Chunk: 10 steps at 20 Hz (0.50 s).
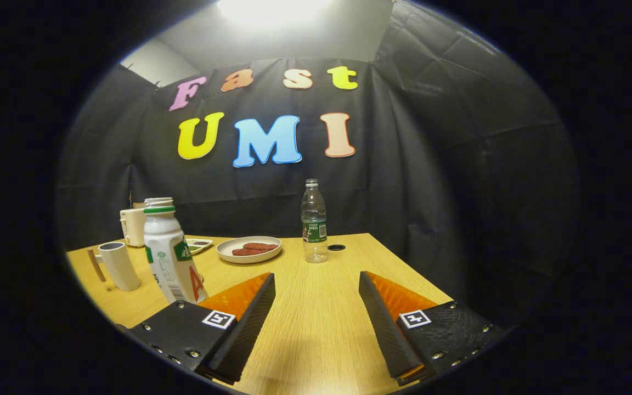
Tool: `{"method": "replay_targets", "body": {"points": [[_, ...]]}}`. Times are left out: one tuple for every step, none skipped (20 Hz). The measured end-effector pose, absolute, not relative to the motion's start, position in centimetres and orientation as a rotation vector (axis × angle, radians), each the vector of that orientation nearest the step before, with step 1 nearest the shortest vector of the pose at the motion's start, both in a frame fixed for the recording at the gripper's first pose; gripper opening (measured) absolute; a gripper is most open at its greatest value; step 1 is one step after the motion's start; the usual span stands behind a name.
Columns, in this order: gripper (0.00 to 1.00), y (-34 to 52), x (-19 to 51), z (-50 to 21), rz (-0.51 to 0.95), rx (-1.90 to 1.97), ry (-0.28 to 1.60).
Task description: Take the bottle from table, then pour the juice into the cup, finally place the bottle on the coaster
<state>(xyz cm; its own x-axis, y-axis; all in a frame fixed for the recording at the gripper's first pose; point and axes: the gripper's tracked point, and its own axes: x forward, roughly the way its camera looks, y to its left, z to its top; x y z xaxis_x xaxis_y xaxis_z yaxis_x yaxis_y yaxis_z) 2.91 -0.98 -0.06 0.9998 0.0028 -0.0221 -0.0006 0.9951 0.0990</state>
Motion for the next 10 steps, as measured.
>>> {"method": "replay_targets", "body": {"points": [[0.93, -1.2, 3.6, -0.3, 0.002, 0.129, 0.036], [0.93, -1.3, 3.7, -0.7, 0.003, 0.152, 0.054], [0.93, -1.4, 3.9, -0.9, 0.003, 0.163, 0.057], [0.93, -1.3, 4.0, -0.9, 0.004, 0.160, 0.063], [0.93, -1.2, 4.1, -0.8, 0.004, 0.147, 0.061], [0.93, -1.2, 4.2, -0.2, 0.004, 0.133, 0.039], [0.93, -1.3, 4.4, 0.6, -0.001, 0.120, 0.005], [0.93, -1.6, 4.8, 0.9, -0.015, 0.109, -0.008], [0.93, -1.6, 5.0, 0.7, -0.018, 0.104, -0.003], [0.93, -1.5, 5.1, 0.5, -0.019, 0.107, 0.004]]}}
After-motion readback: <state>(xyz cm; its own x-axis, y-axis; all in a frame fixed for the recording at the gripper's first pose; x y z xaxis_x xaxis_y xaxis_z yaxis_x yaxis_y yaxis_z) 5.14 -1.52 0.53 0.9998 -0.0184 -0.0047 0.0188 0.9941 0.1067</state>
